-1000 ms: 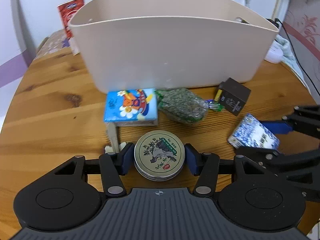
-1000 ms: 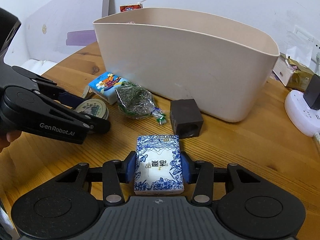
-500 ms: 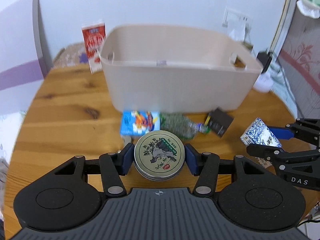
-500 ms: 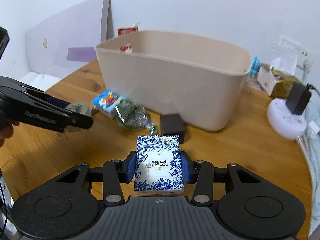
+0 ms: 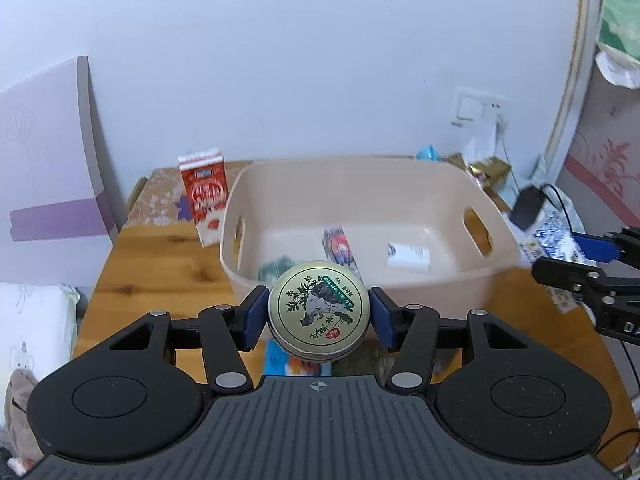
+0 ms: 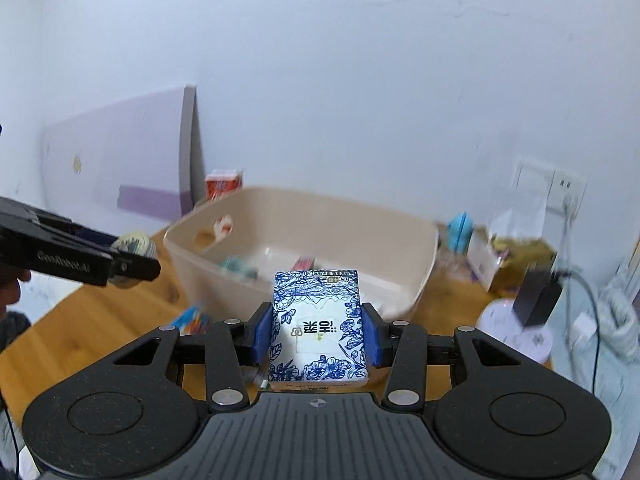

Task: Organize objects
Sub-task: 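Carry the tin and patterned box into the bin and open both tools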

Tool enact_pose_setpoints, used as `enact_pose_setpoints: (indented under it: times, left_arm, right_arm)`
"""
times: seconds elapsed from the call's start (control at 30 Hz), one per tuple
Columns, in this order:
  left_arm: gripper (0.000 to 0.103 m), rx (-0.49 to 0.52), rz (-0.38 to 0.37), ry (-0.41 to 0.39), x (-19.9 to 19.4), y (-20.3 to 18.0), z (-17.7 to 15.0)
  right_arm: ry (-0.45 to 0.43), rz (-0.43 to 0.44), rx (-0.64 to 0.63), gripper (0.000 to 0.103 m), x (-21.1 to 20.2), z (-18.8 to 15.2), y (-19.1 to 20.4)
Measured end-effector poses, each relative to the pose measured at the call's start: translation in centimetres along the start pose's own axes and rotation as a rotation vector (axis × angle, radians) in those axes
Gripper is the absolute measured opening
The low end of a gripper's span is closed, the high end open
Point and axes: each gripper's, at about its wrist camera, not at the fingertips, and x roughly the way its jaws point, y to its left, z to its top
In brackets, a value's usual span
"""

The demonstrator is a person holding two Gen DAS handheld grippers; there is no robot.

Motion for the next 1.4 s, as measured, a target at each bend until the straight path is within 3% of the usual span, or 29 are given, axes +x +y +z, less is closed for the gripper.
enact_pose_setpoints:
  times: [0.2,0.47,0.83,0.93,1.0,1.13,1.4]
  left_arm:
    - [0.055,-0.008,0.016,0.003,3.0,-0.4,2.6]
    - [0.055,-0.001,0.028,0.085,8.8,-1.8,4.0]
    - [0.056,0.082,0.031,0.256,15.2,-3.8,2.6]
    - [0.056,0.044,0.023,0.272,15.5,-3.4,2.2]
    - [0.057,0.04,0.023,0.264,15.1,-3.3,2.2]
    - [0.08,0.044,0.015,0.187,13.0,-3.8,2.6]
    - [0.086,0.037,0.023,0.078,8.3,-3.6,3.5]
  right_arm:
    - [-0.03,-0.025,0.016,0.043,1.6,2.6,-1.4]
    - [-0.007,-0.044,0.029,0.043,5.2,4.4,-2.7]
    - [0.203,-0.029,-0.02,0.043,12.4,2.9,-2.8]
    - [0.236,-0.032,-0.036,0.043,13.3,2.2,-2.7]
    - [0.243,-0.035,-0.027,0.044,13.3,1.9,-2.8]
    - [0.217,-0.056,-0.015,0.056,12.3,1.8,-3.0]
    - [0.132,-0.073,0.023,0.079,8.3,2.6,-3.3]
